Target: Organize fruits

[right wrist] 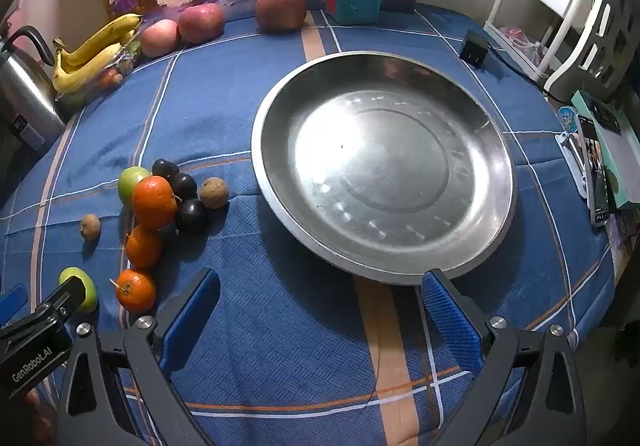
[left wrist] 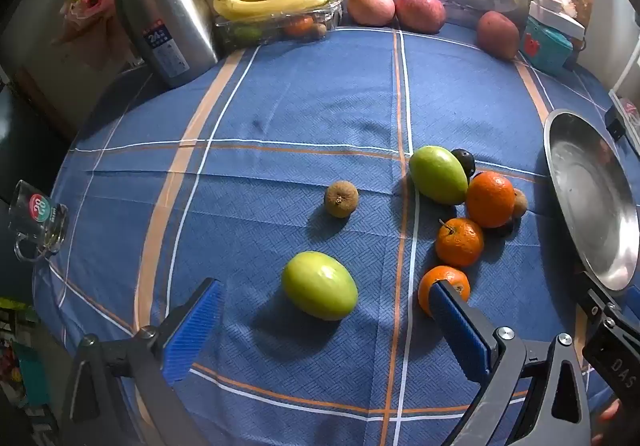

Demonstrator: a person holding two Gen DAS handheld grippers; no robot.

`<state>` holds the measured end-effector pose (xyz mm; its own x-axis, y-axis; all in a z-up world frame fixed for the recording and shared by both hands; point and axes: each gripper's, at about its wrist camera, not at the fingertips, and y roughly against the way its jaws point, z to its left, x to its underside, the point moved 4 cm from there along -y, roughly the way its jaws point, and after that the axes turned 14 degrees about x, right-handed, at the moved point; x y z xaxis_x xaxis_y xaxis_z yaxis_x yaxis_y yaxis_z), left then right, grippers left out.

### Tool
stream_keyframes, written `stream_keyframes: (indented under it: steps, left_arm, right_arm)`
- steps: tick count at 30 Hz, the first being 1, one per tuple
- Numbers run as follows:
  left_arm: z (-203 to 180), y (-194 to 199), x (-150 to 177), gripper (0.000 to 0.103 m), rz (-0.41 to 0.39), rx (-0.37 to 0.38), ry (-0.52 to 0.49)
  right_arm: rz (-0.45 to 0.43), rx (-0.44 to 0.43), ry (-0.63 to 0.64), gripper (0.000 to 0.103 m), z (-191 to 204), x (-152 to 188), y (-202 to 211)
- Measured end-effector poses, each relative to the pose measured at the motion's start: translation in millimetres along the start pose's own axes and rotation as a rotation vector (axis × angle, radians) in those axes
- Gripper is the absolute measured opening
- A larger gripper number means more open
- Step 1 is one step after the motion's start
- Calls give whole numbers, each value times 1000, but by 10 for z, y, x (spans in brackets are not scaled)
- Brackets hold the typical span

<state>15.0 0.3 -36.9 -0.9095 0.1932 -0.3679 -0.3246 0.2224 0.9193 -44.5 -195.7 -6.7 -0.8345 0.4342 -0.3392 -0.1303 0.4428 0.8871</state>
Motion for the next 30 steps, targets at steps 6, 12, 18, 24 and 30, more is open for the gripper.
stream_keyframes:
  steps: [6,12,18,24,30]
  left_arm:
    - [-17,2,7,103,2,3,2]
    - [-3,-10,19,103,7,6,0]
    - [-6,-26,20,103,11,12,2]
    - [-12,-29,19,103,13,20,1]
    - [-17,-39,21,103,15,36,5]
  right_arm:
    - [0,-6,-2,101,1,4,-1]
    - [0,-6,-3,101,1,8,-4]
    - [-1,-7,-3,101,0,11,-6]
    - [-1,-7,-3,101,1,15,-8]
    - [-1,-8,-4,101,1,19,-11]
